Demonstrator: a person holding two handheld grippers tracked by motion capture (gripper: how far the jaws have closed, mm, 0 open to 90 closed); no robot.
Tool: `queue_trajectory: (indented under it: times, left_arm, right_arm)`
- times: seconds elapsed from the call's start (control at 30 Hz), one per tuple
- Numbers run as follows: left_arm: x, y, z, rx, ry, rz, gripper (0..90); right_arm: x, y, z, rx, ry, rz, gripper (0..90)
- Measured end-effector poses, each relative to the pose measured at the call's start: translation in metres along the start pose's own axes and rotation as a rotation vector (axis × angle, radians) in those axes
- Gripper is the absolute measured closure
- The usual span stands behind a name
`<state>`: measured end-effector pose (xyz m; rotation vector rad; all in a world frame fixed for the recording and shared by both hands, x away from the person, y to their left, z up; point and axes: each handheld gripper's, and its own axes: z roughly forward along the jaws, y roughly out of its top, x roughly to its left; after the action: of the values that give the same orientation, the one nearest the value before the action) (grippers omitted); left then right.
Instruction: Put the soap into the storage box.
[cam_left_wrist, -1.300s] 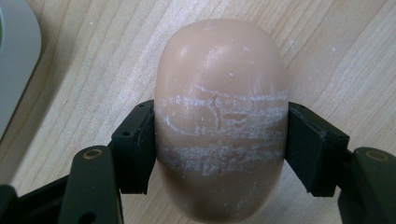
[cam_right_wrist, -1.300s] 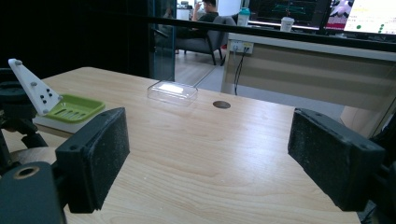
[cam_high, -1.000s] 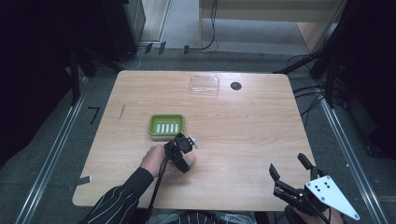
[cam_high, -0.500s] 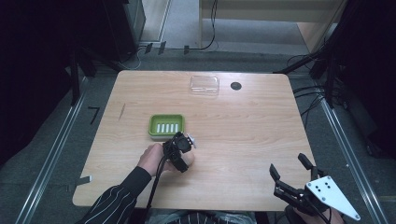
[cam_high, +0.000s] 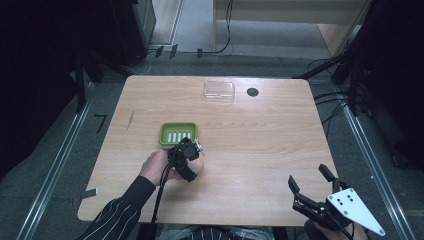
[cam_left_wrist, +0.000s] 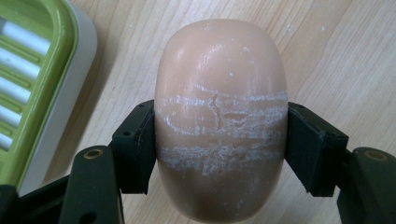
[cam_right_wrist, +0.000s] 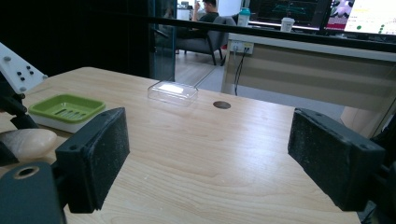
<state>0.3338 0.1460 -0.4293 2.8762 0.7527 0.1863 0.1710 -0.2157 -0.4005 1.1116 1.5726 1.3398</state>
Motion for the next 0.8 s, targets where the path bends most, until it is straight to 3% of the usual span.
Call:
queue_trajectory:
  times: [0.2,0.43,0.8]
  left_arm:
    - [0.005,-0.005,-0.004,0.000,0.004,-0.007,33.4]
    - [0.010,-0.009,-0.008,0.010,0.008,0.020,33.4]
    - [0.019,-0.012,-0.014,0.008,0.012,0.028,33.4]
  right_arm:
    - [0.000,0.000,-0.001,-0.001,-0.001,0.002,13.2]
    - [0.000,0.000,0.000,0.000,-0.001,0.002,13.3]
    - [0.000,0.000,-0.001,-0.002,-0.002,0.001,13.2]
